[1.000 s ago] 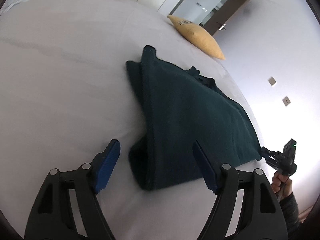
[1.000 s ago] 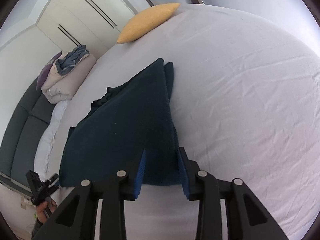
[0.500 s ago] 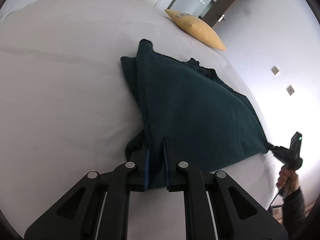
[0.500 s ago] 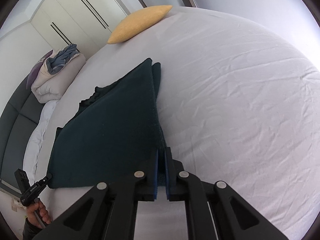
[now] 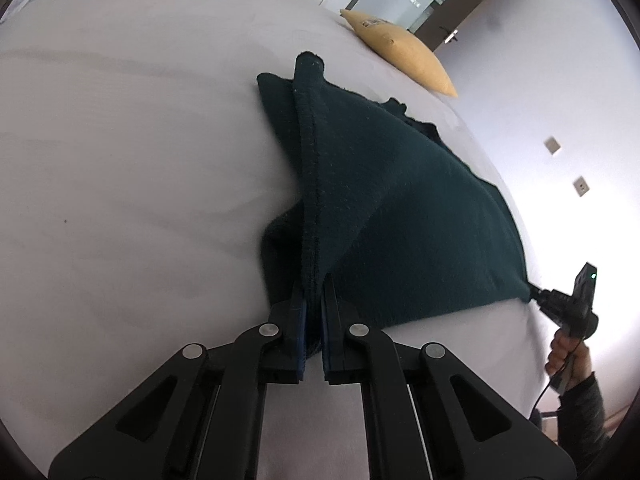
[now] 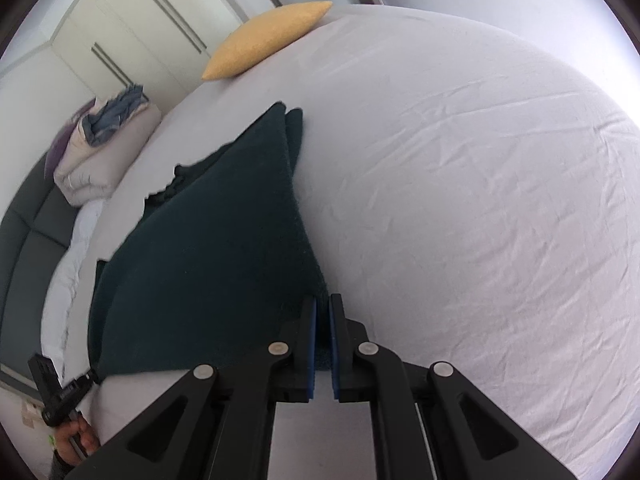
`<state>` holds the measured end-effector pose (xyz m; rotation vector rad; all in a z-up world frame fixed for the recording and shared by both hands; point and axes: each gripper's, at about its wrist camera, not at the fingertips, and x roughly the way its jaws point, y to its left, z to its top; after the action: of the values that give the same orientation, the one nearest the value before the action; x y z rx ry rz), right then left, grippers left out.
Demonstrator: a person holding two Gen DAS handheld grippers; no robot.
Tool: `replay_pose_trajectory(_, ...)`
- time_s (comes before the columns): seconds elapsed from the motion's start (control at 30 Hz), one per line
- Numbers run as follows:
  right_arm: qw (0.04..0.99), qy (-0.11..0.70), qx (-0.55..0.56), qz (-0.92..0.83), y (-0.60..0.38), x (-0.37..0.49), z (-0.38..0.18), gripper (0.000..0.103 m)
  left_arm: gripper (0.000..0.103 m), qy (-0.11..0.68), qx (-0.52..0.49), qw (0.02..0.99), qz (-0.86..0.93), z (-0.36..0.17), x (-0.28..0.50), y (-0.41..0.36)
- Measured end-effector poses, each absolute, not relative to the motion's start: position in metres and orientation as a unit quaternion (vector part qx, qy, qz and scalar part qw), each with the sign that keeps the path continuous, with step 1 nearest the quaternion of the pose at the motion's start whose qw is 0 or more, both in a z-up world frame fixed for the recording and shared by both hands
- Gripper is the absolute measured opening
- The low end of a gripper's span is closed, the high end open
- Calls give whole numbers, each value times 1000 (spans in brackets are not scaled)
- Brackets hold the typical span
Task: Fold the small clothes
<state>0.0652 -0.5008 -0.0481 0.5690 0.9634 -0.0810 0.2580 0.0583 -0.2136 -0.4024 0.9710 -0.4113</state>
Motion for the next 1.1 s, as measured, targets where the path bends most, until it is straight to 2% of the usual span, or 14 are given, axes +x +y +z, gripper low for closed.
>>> replay_pose_trajectory(0.43,845,445,293,-48,-507,45,-53,6,7,468,-229,831,-196,-213,263,75)
replay_pose_trajectory(0.8,842,450,295,-47,-502,40,-53,6,7,470,-219,833,-192,-210,269,70)
replay_pose_trajectory(0.83,840,448,303,-42,-505,41,-53,8,7,470,-217,835,-189,-208,269,70)
replay_pose_trajectory(0.9,840,445,308,-37,-507,40,-49,22,7,468,-211,839,-180,-201,267,71)
replay_pose_trajectory(0.97,851,425,302,-57,-511,34,-38,43,7,469,-203,845,-157,-191,264,73)
replay_pose_trajectory(1.1,871,388,279,-116,-517,26,-10,47,7,422,-169,883,-113,-147,258,73)
